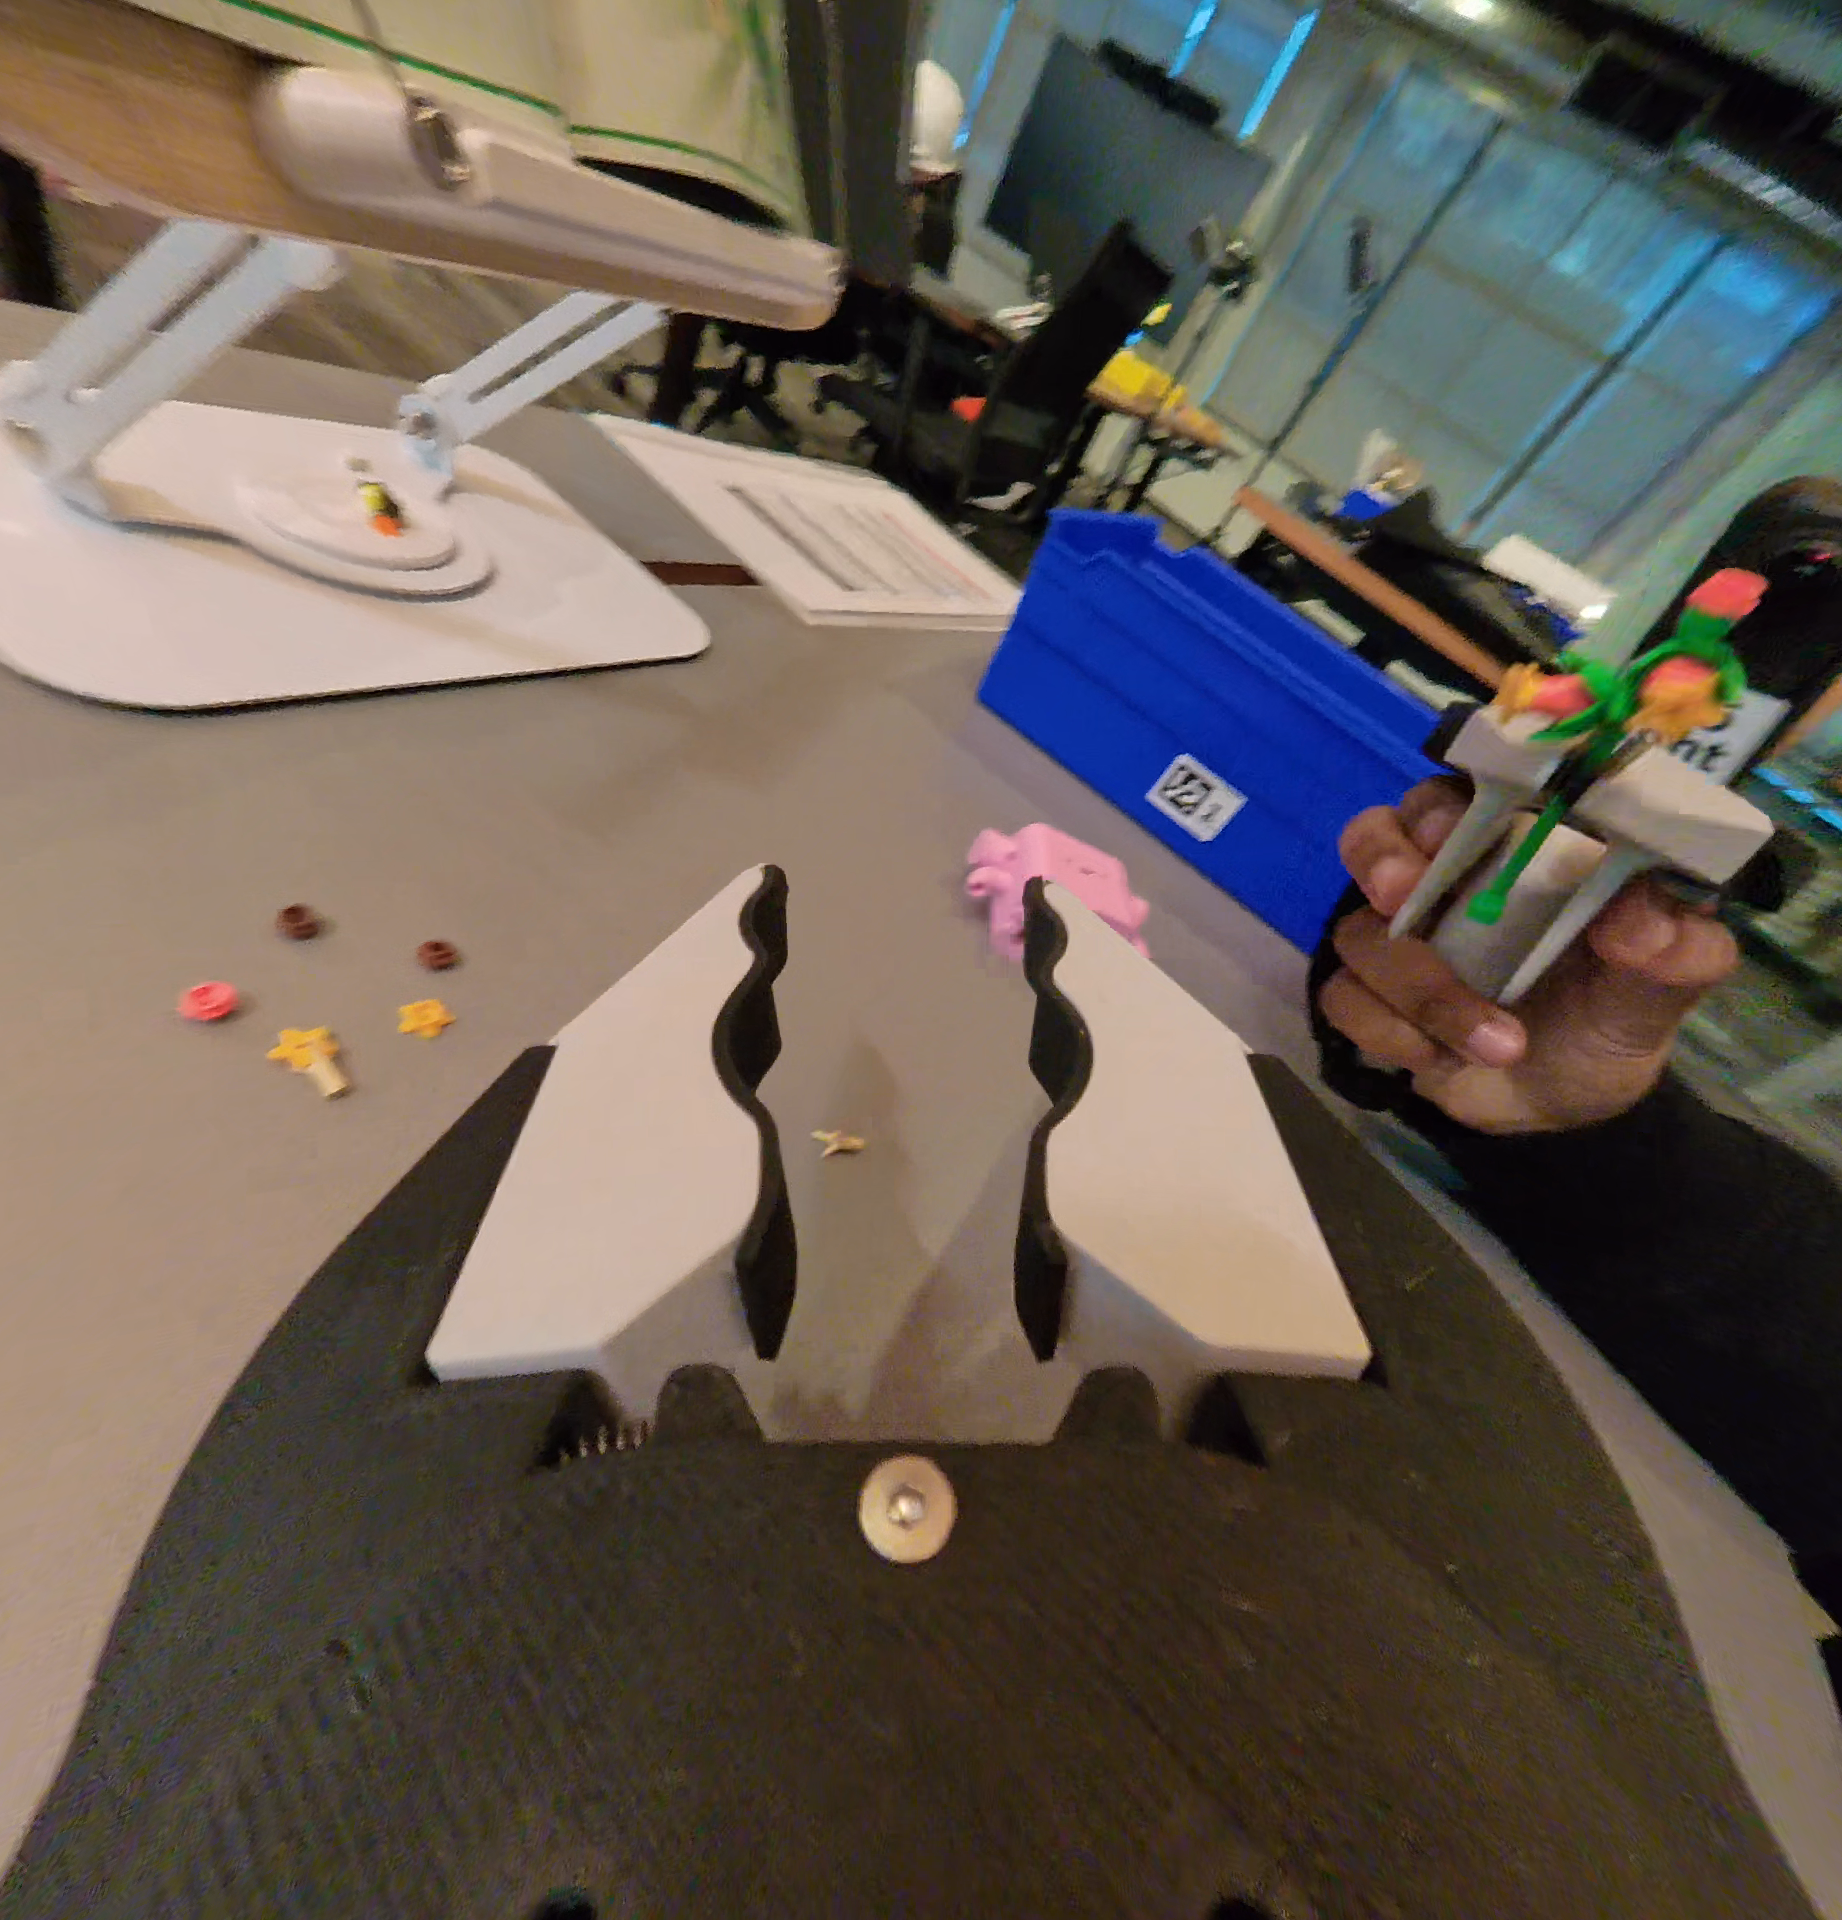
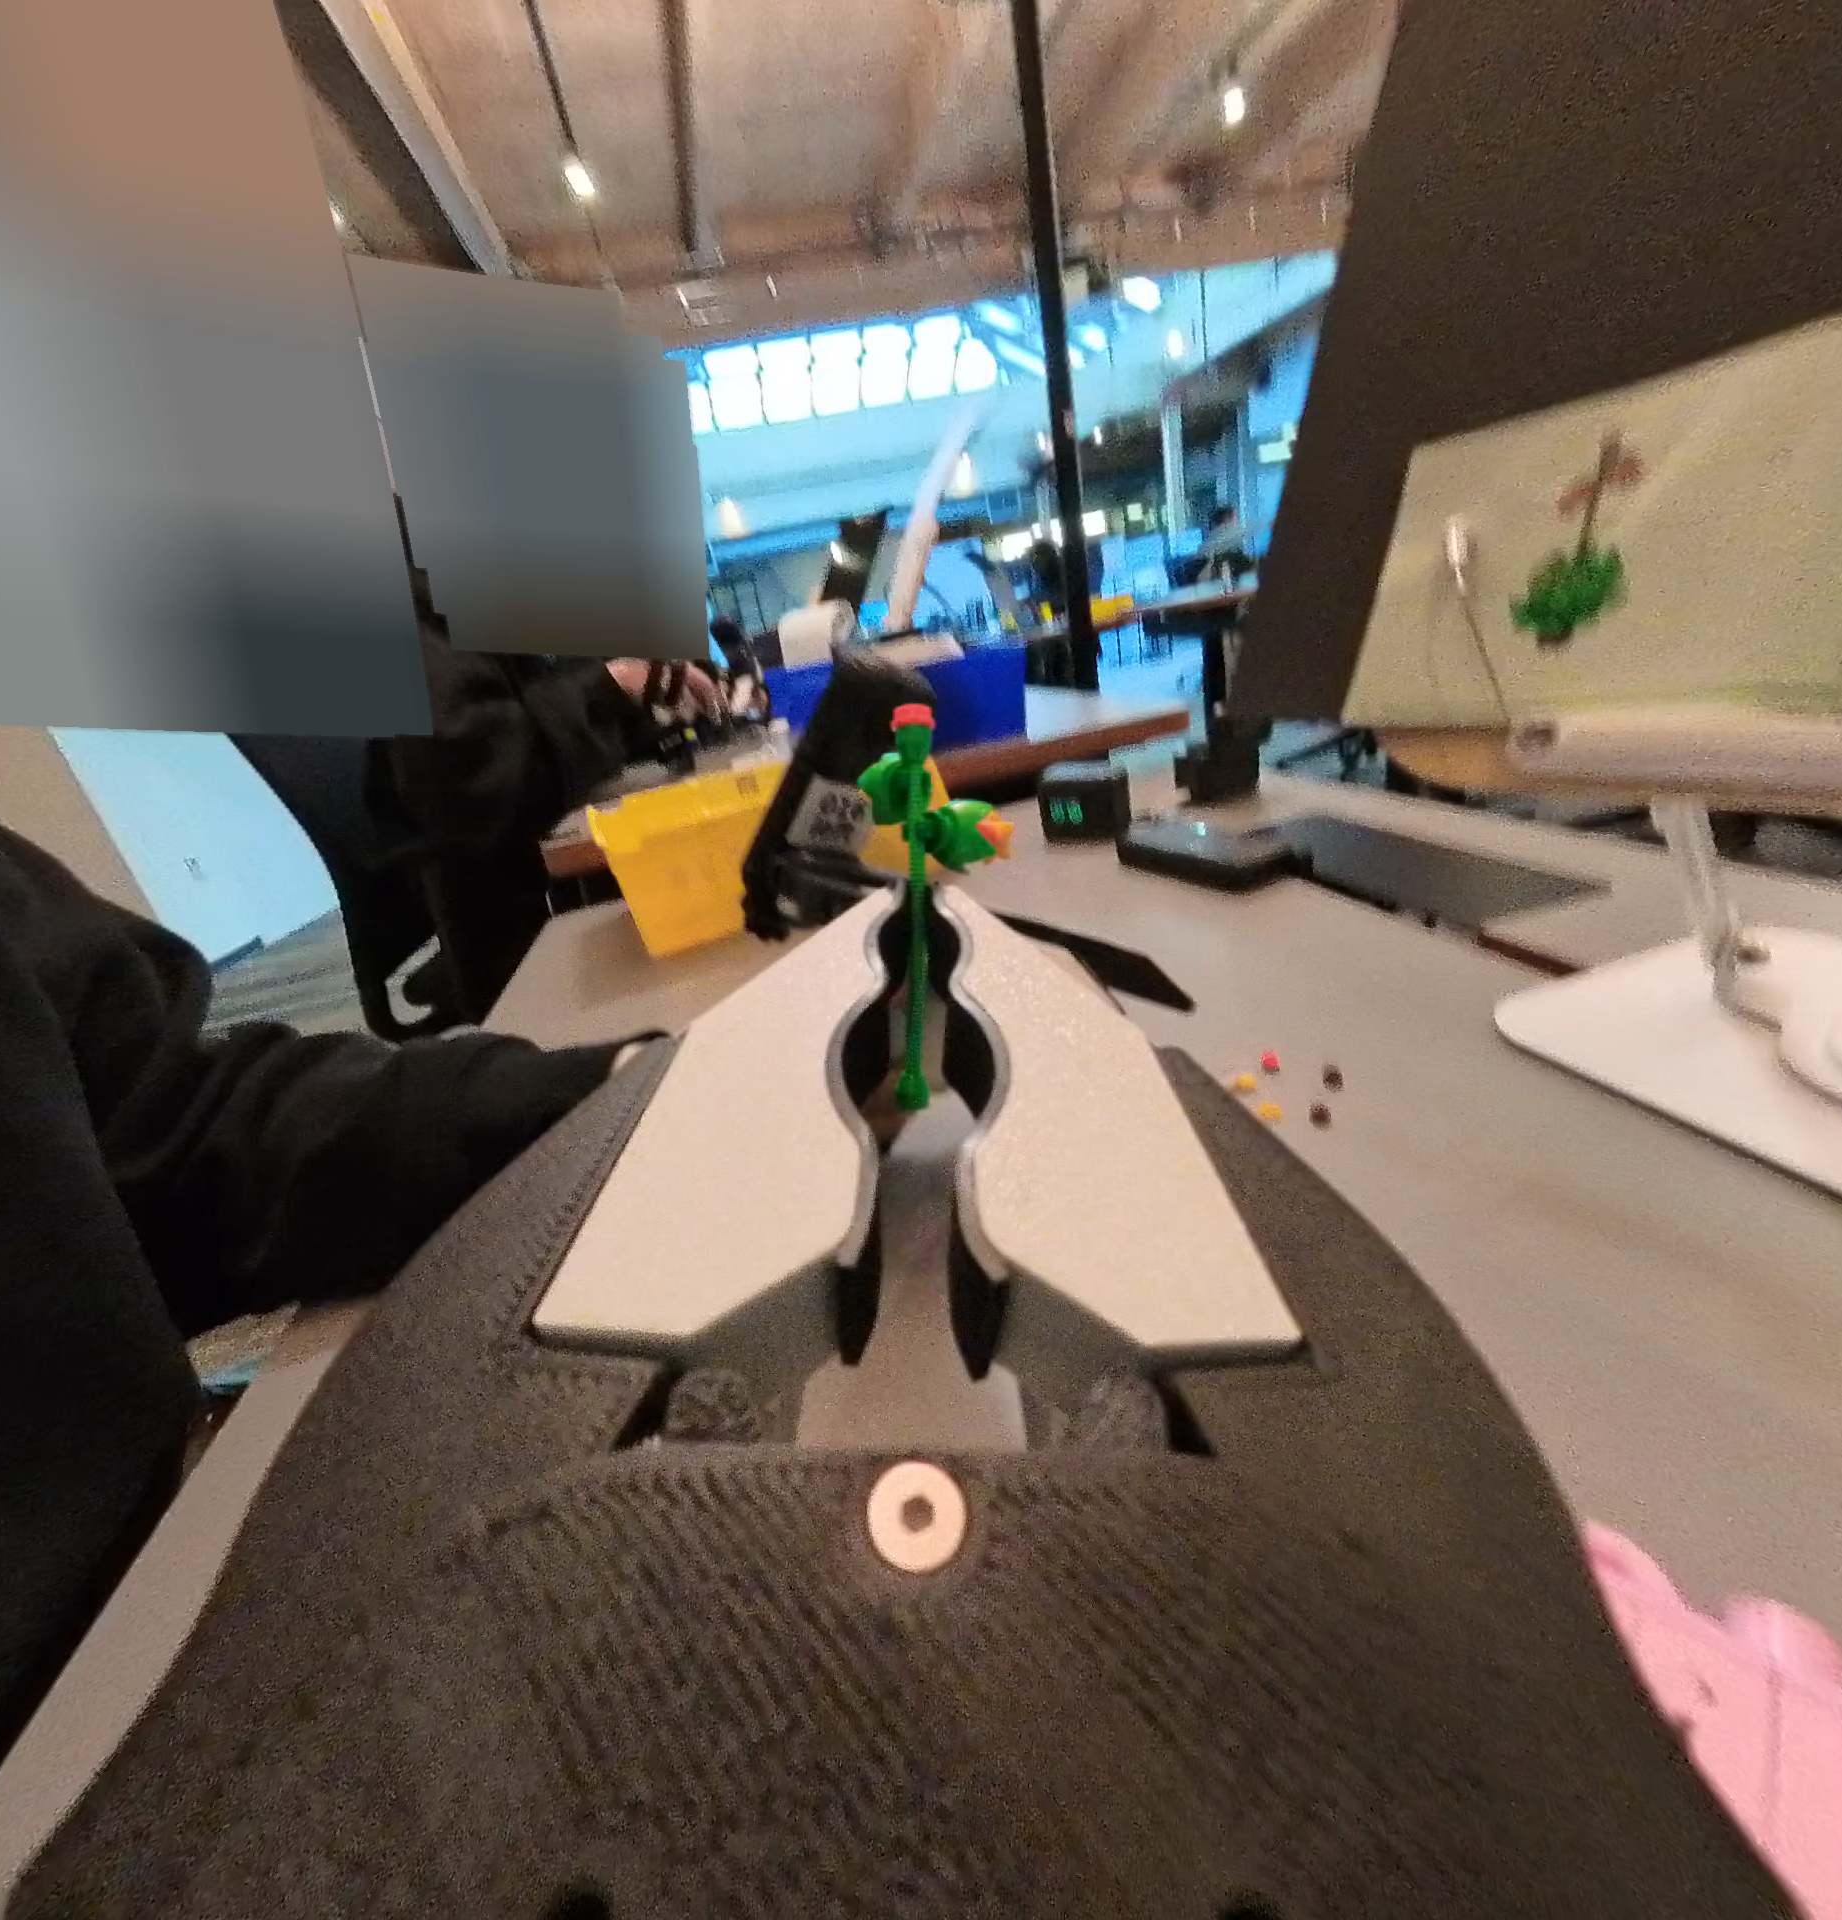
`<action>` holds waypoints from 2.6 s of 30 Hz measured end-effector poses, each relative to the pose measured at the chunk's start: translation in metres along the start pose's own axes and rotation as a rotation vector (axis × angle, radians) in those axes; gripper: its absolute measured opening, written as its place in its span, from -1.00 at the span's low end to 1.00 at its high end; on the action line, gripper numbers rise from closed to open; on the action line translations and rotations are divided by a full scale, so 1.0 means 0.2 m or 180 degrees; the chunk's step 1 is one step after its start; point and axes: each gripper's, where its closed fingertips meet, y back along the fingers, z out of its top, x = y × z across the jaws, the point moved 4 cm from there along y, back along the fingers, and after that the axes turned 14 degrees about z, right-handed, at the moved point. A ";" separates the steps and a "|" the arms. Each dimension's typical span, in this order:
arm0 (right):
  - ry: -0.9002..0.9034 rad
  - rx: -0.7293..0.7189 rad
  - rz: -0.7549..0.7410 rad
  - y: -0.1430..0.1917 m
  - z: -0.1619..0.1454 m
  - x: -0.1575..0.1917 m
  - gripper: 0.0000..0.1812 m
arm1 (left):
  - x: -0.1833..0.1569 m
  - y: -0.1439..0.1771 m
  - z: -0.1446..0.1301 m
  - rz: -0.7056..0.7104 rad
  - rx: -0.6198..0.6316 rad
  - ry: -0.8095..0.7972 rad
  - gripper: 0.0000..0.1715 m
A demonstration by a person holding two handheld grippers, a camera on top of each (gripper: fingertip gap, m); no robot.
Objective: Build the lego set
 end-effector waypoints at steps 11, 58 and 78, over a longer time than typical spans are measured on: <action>-0.0013 -0.0346 -0.0046 -0.03 0.01 0.01 -1.00 | -0.28 0.00 -0.09 -0.1126 0.0184 -0.0294 -0.81; -0.0723 -0.0669 -0.0042 -0.05 -0.04 -0.06 -1.00 | -0.43 0.05 -0.07 -0.2055 0.0116 0.0116 -0.74; -0.0781 -0.0752 -0.0089 -0.03 -0.05 -0.09 -0.95 | -0.37 0.08 0.00 -0.1914 -0.0123 0.0230 -0.96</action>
